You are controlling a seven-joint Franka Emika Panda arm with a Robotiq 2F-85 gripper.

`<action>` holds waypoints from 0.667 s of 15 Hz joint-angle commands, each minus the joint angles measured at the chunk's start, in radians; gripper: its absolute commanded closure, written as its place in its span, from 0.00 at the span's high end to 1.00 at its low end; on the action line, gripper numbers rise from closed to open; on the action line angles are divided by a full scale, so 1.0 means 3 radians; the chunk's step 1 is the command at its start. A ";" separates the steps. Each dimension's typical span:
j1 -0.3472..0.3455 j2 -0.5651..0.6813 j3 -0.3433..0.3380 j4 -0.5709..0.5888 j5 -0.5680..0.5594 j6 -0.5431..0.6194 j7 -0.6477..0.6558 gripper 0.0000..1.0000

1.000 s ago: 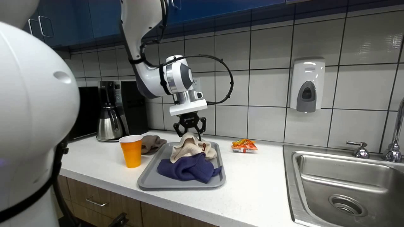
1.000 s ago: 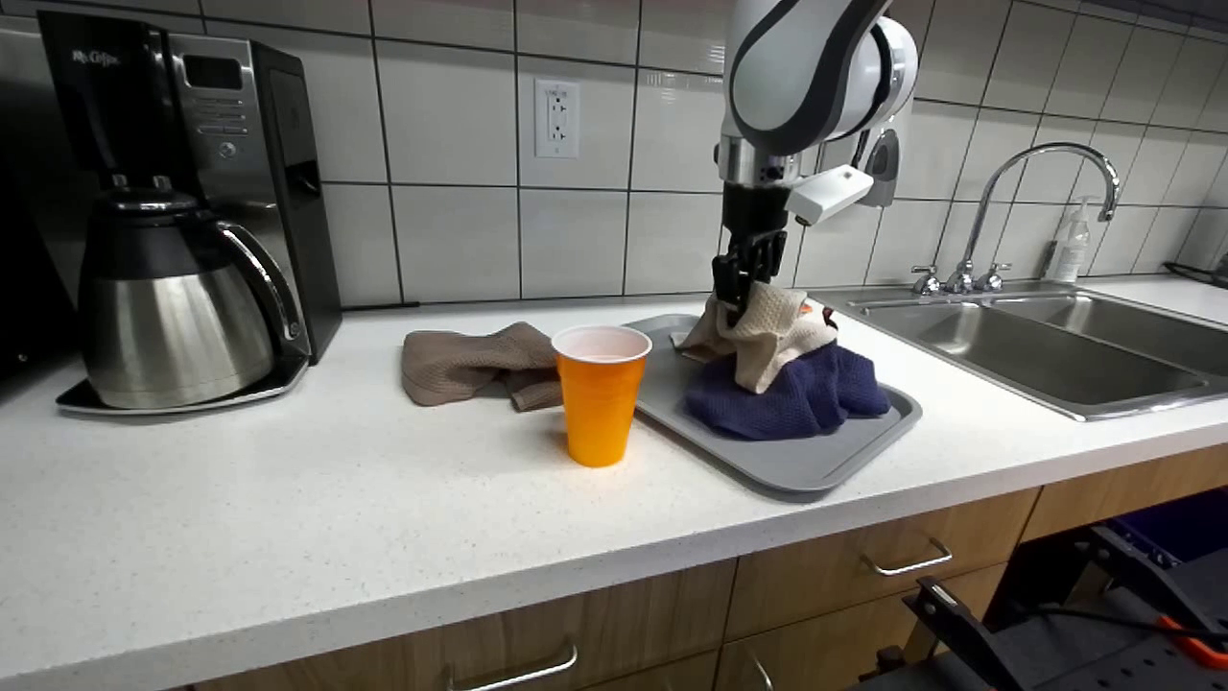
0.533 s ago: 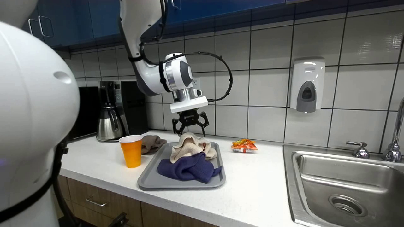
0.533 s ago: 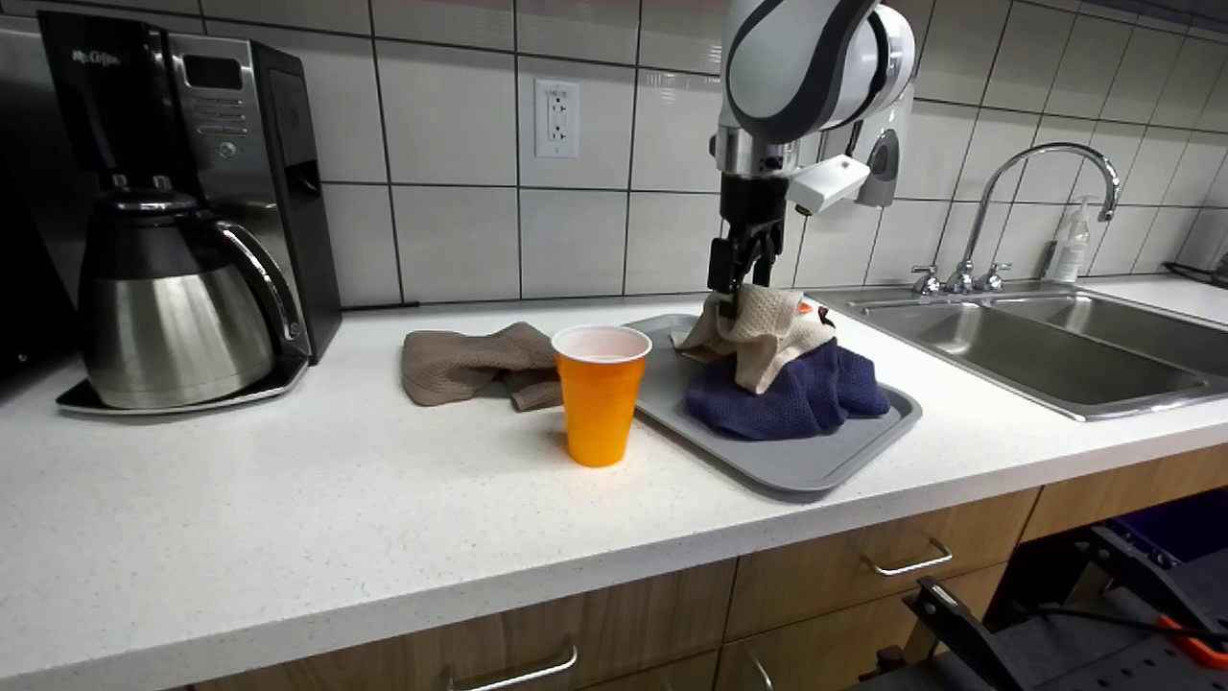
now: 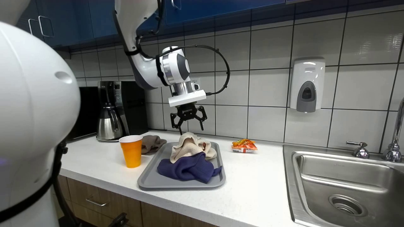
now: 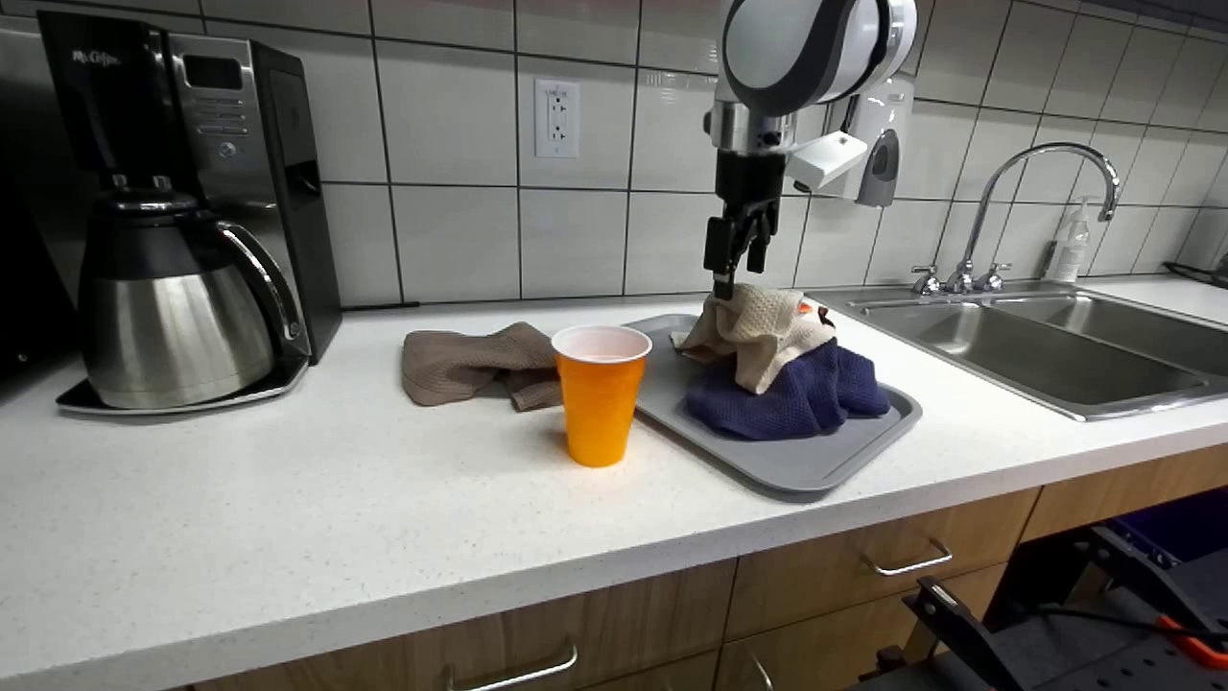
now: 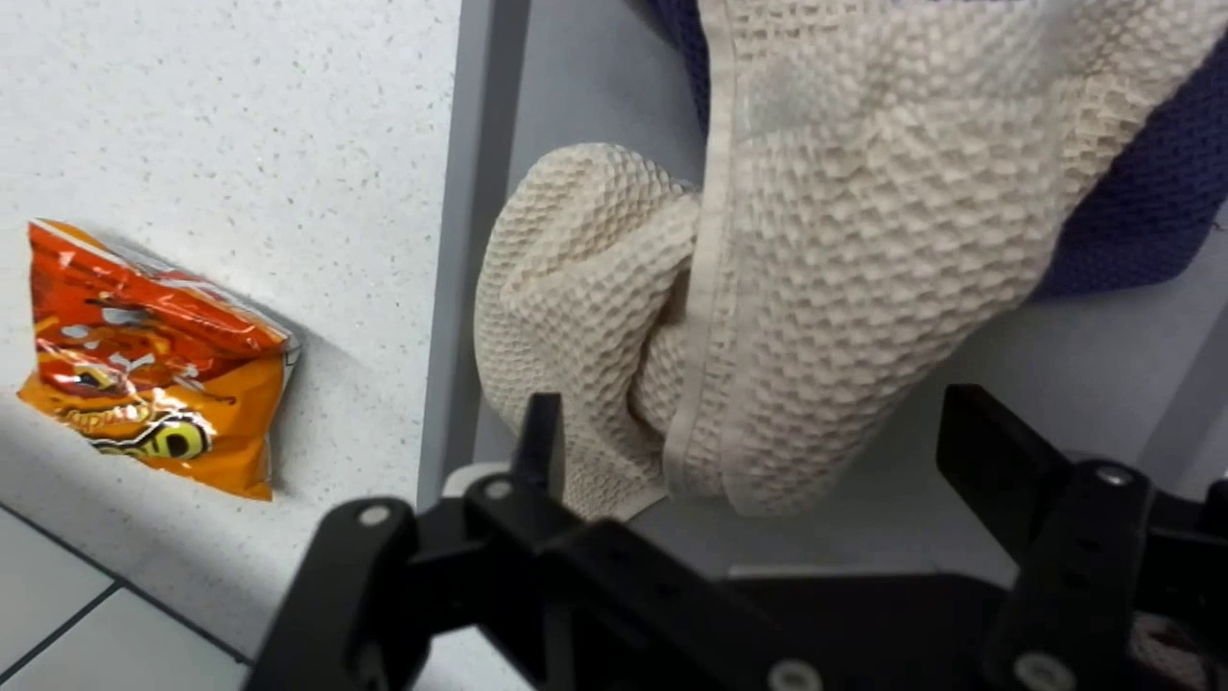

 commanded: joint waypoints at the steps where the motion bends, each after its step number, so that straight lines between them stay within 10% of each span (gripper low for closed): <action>1: 0.0010 -0.0159 0.0025 -0.0046 -0.0041 -0.0095 -0.0005 1.00; 10: 0.0007 -0.0062 0.0021 -0.0002 -0.0002 -0.0009 0.0003 1.00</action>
